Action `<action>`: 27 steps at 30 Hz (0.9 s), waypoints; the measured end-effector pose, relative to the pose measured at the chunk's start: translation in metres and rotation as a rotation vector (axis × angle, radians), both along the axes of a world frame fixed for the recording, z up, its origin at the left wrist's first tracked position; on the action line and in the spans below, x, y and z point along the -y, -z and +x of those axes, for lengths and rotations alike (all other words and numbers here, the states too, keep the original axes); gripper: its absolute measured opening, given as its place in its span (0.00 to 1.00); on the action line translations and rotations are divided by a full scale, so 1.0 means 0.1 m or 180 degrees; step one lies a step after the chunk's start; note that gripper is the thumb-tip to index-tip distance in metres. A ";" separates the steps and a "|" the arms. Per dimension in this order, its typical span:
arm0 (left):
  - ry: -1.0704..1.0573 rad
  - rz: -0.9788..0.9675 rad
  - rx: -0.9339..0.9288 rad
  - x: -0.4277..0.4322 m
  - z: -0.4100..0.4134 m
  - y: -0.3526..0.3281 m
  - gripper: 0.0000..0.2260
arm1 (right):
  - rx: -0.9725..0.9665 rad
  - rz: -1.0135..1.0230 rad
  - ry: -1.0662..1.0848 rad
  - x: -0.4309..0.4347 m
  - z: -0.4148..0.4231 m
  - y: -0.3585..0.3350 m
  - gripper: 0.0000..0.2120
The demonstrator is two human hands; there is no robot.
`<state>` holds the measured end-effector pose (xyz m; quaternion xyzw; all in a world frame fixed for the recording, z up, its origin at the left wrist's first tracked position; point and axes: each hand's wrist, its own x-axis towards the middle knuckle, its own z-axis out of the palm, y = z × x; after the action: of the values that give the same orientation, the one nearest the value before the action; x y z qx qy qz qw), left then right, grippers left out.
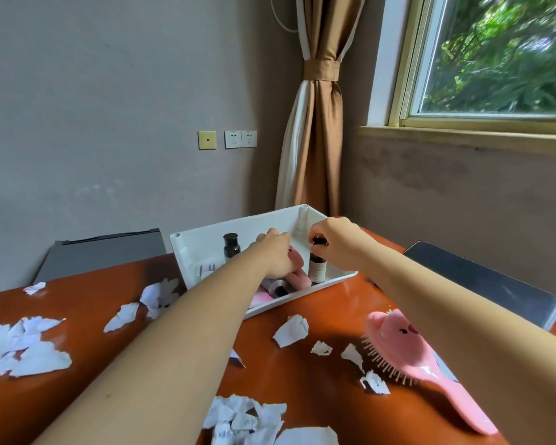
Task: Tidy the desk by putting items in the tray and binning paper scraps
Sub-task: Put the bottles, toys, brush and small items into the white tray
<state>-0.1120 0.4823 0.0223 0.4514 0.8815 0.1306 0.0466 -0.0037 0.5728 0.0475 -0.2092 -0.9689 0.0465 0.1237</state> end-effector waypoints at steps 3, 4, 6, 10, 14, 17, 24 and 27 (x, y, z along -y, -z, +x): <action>-0.0035 -0.0110 -0.0116 0.01 0.02 0.07 0.23 | 0.0033 0.0037 -0.0037 0.01 0.01 0.02 0.10; -0.0028 -0.0128 -0.0207 0.02 0.01 0.08 0.23 | 0.0058 0.0038 -0.0031 0.02 0.01 0.01 0.11; 0.0024 -0.0174 -0.0427 0.04 0.02 0.08 0.23 | 0.0106 0.0013 -0.0009 0.03 0.04 -0.01 0.13; 0.0229 -0.0118 -0.0586 0.20 0.19 -0.07 0.18 | 0.0046 -0.0055 0.0037 0.09 0.11 -0.14 0.18; 0.0339 -0.0179 -0.0508 0.45 0.33 -0.26 0.11 | -0.0044 0.0020 0.0006 0.28 0.22 -0.33 0.18; 0.0373 -0.0238 -0.0618 0.72 0.47 -0.45 0.16 | -0.0032 0.0080 -0.0069 0.45 0.32 -0.44 0.16; 0.0304 -0.0147 -0.0462 1.47 0.73 -0.65 0.18 | -0.0016 0.0075 -0.0238 0.99 0.56 -0.58 0.15; 0.0261 -0.0170 -0.0455 1.81 0.83 -0.69 0.20 | -0.0070 0.0099 -0.0315 1.23 0.69 -0.60 0.15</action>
<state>-0.0294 0.3016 0.0915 0.4939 0.8665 0.0725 0.0009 0.0656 0.4495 0.1070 -0.1586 -0.9772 0.0398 0.1351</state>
